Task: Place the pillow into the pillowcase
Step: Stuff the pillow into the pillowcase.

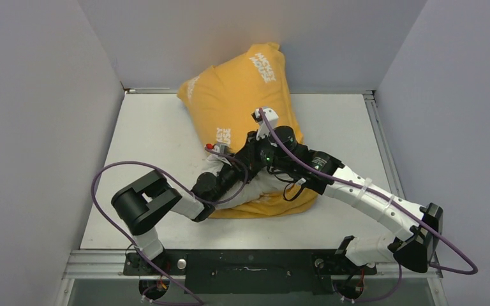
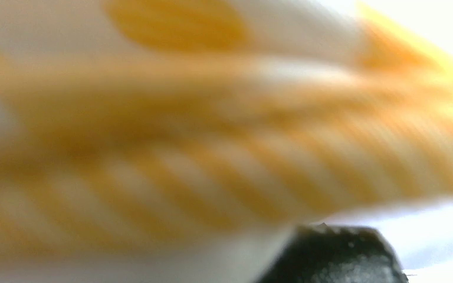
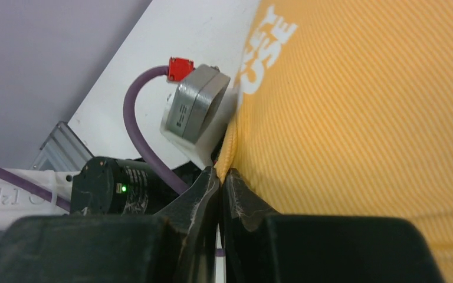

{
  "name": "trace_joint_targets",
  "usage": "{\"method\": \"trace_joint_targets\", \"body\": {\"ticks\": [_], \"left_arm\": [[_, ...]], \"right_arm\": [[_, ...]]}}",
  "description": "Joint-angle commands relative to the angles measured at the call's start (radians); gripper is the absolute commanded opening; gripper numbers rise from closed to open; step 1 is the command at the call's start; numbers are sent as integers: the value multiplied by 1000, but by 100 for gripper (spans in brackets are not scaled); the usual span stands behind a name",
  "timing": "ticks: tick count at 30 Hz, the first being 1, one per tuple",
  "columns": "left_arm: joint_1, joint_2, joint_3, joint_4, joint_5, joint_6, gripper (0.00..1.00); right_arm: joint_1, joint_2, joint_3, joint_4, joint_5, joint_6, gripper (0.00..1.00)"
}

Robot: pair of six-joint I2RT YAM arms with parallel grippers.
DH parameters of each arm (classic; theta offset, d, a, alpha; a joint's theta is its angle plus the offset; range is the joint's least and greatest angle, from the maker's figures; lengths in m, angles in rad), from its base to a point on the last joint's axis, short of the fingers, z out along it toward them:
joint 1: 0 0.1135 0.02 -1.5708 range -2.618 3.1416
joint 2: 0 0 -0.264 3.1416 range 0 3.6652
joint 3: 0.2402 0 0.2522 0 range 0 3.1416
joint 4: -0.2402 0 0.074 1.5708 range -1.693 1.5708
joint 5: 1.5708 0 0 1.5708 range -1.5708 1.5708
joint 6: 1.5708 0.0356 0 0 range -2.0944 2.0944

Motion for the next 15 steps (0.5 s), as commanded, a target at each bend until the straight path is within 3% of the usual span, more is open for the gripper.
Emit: {"method": "trace_joint_targets", "body": {"ticks": [1,4,5,7,9,11,15], "left_arm": [[105,13,114,-47,0,-69,0],[105,-20,120,-135,-32,-54,0],[104,-32,121,-161,-41,-50,0],[105,-55,128,-219,-54,-42,0],[106,-72,141,-271,-55,-14,0],[105,-81,155,-303,-60,4,0],[106,-71,205,-347,-50,34,0]], "right_arm": [[135,-181,7,130,-181,66,5],[133,-157,-13,31,-84,0,7],[132,-150,-15,-3,-43,-22,17],[135,-156,-31,-62,41,-50,56],[135,-199,-88,-80,136,-54,83],[132,-252,-153,-96,213,-42,94],[118,-300,-280,-88,236,-46,95]]}}
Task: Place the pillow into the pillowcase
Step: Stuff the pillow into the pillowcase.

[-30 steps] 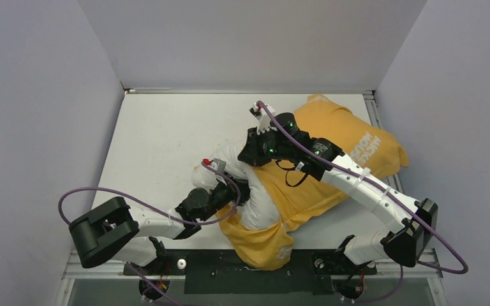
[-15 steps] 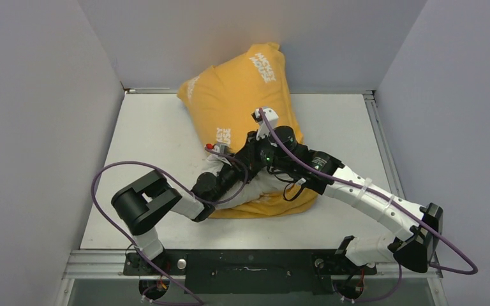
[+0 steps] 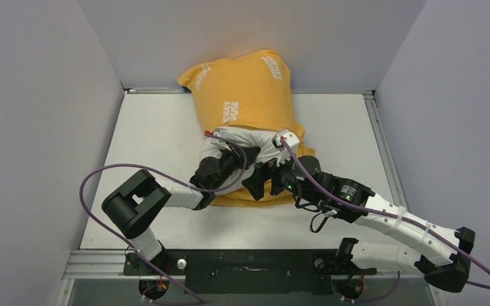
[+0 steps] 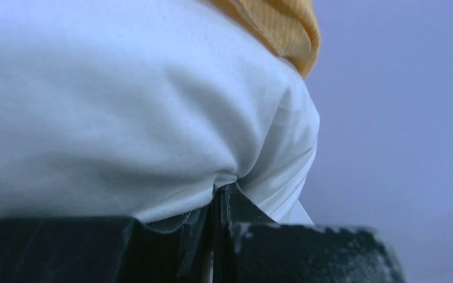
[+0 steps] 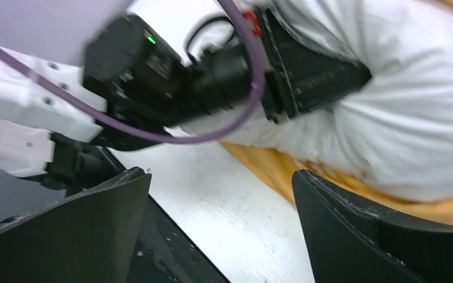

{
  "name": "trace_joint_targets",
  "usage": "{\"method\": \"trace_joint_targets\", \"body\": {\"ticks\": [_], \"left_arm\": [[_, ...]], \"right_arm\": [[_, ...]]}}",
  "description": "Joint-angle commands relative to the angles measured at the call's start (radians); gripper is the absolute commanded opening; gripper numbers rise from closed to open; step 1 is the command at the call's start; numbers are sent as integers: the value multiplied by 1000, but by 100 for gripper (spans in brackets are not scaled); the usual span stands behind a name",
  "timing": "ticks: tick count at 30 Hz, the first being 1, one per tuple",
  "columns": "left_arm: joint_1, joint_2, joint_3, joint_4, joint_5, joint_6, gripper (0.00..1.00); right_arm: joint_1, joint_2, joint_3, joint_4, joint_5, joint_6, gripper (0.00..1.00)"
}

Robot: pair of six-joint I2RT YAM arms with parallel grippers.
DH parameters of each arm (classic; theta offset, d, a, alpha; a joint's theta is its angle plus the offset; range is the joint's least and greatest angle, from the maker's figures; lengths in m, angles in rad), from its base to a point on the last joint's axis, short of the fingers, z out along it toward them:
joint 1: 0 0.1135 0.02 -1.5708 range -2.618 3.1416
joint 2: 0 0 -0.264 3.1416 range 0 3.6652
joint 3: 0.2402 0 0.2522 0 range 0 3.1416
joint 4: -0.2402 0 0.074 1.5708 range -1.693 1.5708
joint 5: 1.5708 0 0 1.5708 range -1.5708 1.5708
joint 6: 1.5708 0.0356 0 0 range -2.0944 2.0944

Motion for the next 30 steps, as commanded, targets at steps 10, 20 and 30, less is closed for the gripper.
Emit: {"method": "trace_joint_targets", "body": {"ticks": [10,20,30], "left_arm": [[23,-56,203,-323,-2,114,0],[59,-65,232,-364,24,74,0],[84,-67,235,-362,67,42,0]], "right_arm": [[-253,172,-186,175,-110,-42,48],[-300,315,-324,315,-1,-27,19],[-387,242,-574,398,1,102,18]]}}
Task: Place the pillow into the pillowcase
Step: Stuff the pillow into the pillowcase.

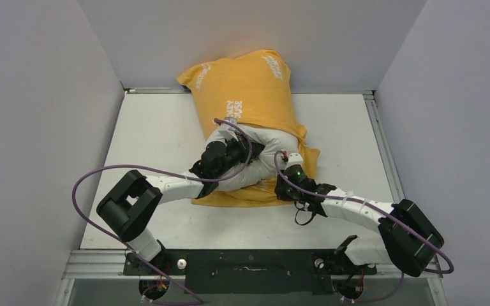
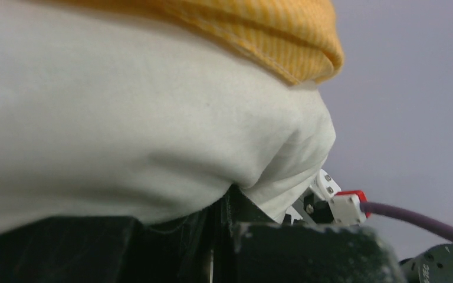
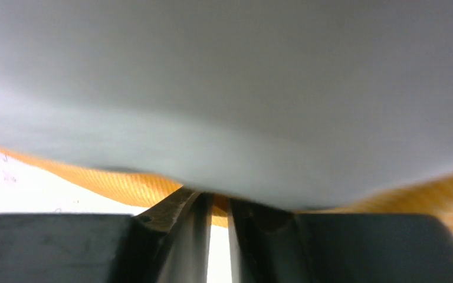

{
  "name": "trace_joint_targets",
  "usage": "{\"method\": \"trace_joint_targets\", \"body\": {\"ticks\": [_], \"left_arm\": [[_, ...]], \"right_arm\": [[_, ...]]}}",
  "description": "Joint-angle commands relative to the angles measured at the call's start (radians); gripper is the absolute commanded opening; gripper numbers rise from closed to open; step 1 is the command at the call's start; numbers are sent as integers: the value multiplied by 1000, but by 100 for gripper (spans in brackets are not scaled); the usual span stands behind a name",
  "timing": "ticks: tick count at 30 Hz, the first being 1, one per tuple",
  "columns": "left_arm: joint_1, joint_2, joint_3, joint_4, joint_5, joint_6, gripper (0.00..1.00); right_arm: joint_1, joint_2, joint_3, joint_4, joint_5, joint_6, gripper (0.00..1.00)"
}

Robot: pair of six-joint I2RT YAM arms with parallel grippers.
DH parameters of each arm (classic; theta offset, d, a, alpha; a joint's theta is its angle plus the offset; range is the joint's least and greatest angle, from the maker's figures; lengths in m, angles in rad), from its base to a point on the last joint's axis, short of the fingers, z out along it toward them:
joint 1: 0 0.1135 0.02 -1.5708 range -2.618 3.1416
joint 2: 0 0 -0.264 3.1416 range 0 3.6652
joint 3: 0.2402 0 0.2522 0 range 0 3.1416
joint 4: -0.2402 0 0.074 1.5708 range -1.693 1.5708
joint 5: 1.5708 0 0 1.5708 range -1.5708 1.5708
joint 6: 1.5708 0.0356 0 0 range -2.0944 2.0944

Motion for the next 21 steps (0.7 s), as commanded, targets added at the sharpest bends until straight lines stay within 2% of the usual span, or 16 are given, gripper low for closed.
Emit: {"method": "trace_joint_targets", "body": {"ticks": [1,4,6,7,13,21], "left_arm": [[54,-25,60,31,-25,6,0],[54,-24,56,32,-17,3,0],[54,-24,52,36,-17,-2,0],[55,-24,50,39,-17,-2,0],[54,-21,45,43,5,-5,0],[54,-17,41,55,21,-13,0]], "right_arm": [[-78,-34,-71,101,-25,68,23],[-100,-83,-108,189,-79,92,48],[-103,-135,-136,263,-128,103,58],[-103,-176,-157,319,-157,111,59],[-117,-267,-200,437,-187,202,55],[-128,-111,-234,598,-209,364,55]]}}
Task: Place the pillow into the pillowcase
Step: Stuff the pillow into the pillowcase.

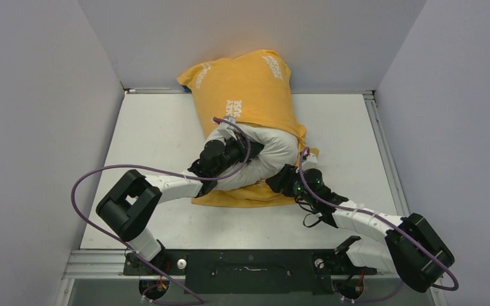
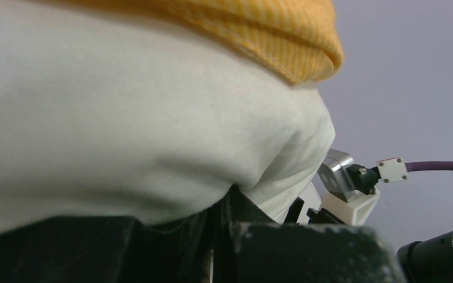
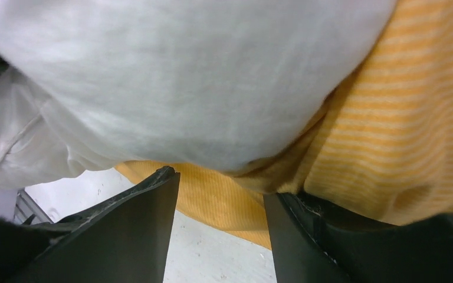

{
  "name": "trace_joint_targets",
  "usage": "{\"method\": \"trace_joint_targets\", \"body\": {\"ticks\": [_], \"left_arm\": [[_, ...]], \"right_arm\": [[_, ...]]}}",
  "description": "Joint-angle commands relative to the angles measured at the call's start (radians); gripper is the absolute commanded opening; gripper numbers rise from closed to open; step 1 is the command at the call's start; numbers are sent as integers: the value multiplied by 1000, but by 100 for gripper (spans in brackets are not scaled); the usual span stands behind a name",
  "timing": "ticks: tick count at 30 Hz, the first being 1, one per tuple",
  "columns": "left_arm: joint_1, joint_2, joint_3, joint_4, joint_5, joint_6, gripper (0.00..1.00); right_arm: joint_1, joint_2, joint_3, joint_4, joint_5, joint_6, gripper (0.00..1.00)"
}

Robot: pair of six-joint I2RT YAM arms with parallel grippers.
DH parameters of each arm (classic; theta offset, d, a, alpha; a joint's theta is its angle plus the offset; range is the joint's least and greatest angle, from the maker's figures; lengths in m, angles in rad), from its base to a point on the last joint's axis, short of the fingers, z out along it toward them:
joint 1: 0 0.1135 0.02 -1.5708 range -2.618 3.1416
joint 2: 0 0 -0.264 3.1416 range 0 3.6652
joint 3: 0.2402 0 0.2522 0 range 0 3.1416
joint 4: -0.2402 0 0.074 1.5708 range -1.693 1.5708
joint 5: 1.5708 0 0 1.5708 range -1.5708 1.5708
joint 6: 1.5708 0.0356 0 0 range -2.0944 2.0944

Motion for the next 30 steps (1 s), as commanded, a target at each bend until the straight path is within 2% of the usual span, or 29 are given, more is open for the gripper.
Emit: {"method": "trace_joint_targets", "body": {"ticks": [1,7,11,14,16,19,21,24,30], "left_arm": [[35,-20,36,52,-24,10,0],[35,-38,20,48,-22,11,0],[35,-45,21,50,-17,10,0],[35,-49,21,52,-13,4,0],[35,-52,20,54,-12,2,0],[36,-58,20,48,-9,6,0],[40,-67,19,33,-16,18,0],[48,-82,17,-2,-34,39,0],[51,-76,43,-104,-94,92,0]], "right_arm": [[-15,63,-34,211,-16,117,54],[-36,78,-44,290,22,155,51],[-81,154,-54,369,32,185,56],[-90,215,-53,409,40,188,56],[-94,247,-60,446,44,185,47],[-119,262,-100,573,-20,175,23],[-128,225,-124,627,-84,157,12],[-128,82,-140,580,-156,108,6],[-131,-219,-71,388,-354,19,5]]}}
